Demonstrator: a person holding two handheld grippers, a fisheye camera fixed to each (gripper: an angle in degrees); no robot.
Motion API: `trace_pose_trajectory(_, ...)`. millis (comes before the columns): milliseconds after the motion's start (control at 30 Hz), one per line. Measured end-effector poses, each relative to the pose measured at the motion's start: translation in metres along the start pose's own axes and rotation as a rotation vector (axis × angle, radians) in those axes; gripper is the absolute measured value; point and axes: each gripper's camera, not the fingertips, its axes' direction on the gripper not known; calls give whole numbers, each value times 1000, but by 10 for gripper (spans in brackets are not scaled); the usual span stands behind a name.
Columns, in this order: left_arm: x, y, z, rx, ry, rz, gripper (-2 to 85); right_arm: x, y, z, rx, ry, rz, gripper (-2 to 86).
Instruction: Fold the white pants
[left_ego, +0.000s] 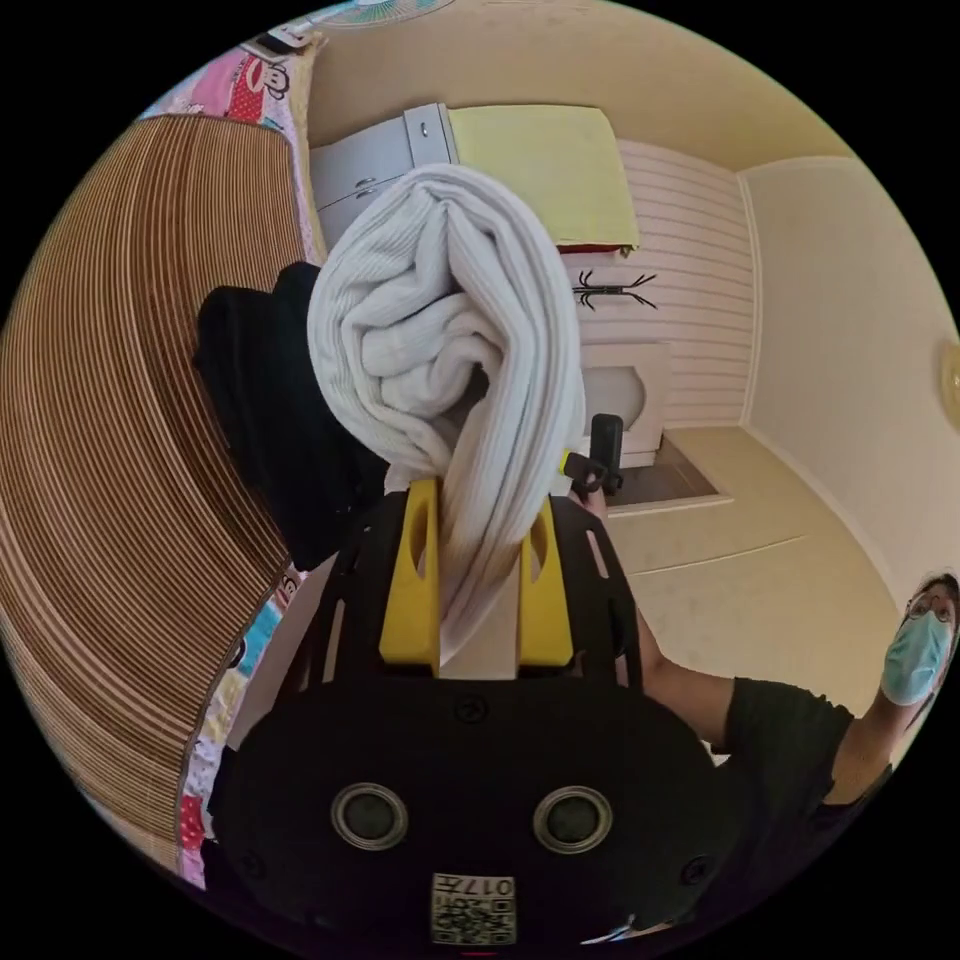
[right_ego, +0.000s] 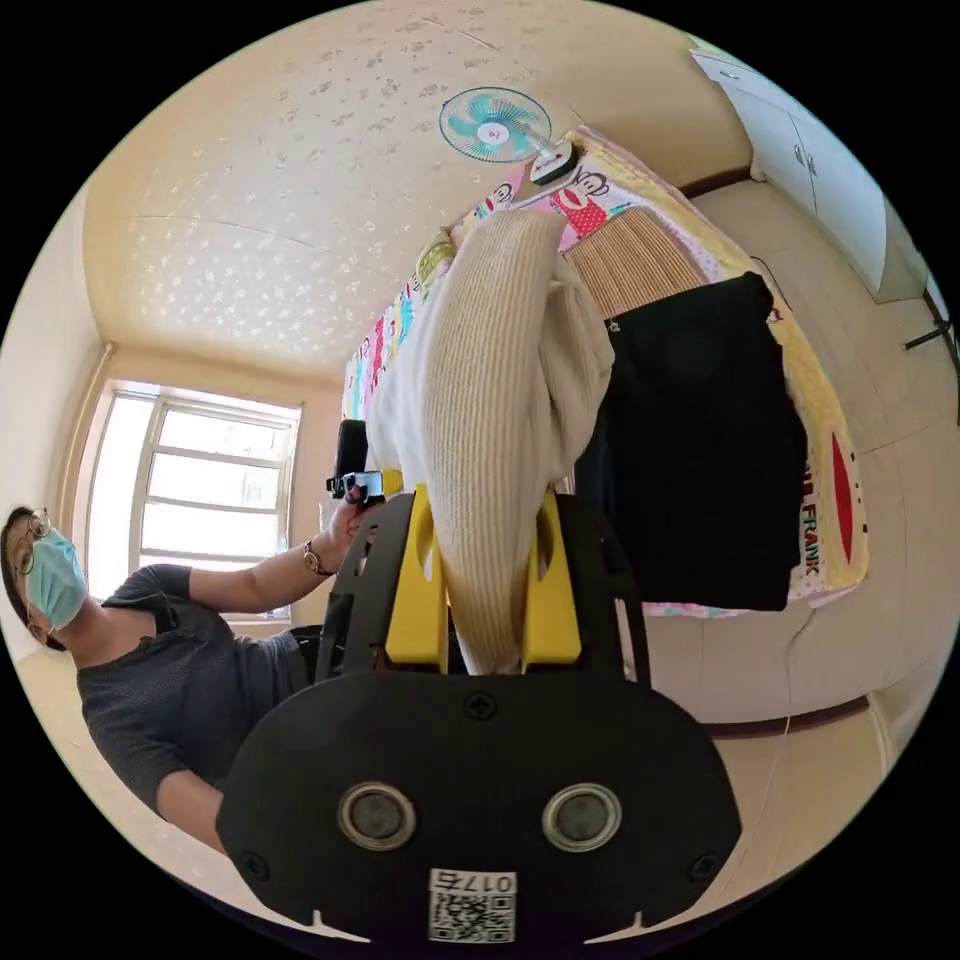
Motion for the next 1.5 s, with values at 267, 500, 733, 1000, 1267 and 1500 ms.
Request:
trace_pose_trajectory(267, -102, 4, 95, -325, -329, -191, 92, -22, 16, 35, 247, 654, 355, 115)
trace_pose_trajectory(500, -228, 238, -36, -636, -669, -635, 77, -104, 105, 154, 374, 858, 139, 40)
trace_pose_trajectory(733, -174, 453, -207, -241, -670, -1098, 65, -89, 78, 175, 202, 1022, 299, 30)
trace_pose_trajectory(1000, -95, 496, -185, 177, -494, -795, 51, -132, 98, 159, 222, 745, 469, 28)
trace_pose_trajectory(1267, -15, 584, -172, 338, -672, -567, 52, -240, 140, 166, 461, 777, 507, 14)
trace_pose_trajectory(1500, 45, 704, -233, 869, -745, -606, 76, -351, 235, 281, 526, 602, 261, 3)
